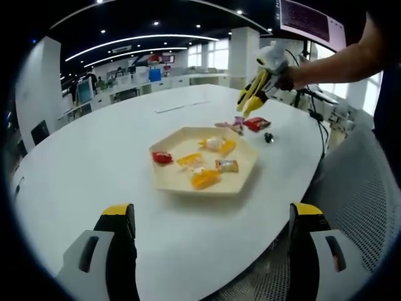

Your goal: Place the target food into the container with the food tongs after gripping and lifting it, then release it inside without dropping or visibly crushing the food.

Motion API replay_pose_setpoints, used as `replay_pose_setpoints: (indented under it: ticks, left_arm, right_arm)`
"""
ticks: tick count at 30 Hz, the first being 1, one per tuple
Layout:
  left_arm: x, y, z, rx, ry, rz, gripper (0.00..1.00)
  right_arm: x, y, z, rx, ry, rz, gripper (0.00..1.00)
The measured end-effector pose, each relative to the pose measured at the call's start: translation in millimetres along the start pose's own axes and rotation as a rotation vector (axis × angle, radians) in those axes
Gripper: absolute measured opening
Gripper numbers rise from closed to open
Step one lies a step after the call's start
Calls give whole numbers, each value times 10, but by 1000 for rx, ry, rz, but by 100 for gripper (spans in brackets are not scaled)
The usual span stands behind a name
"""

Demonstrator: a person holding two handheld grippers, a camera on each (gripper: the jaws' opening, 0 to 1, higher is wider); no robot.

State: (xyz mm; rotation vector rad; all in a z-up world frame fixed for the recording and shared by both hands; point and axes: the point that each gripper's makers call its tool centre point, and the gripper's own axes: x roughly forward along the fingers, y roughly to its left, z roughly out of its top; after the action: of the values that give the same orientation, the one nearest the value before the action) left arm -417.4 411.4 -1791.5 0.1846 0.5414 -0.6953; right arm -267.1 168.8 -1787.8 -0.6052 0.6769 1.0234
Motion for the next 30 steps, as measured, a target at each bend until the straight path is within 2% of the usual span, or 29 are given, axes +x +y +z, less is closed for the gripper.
replay_pose_setpoints:
  ticks: [20,27,30]
  left_arm:
    - [8,5,-32,0,15,-1,97]
    - [4,10,-19,-6,11,2,97]
    - [2,11,-12,-8,8,2,97]
  right_arm:
    - [340,25,-198,47,52,40,29]
    - [408,51,-273,36,89,30,29]
    - [402,41,-268,61,91,24,27]
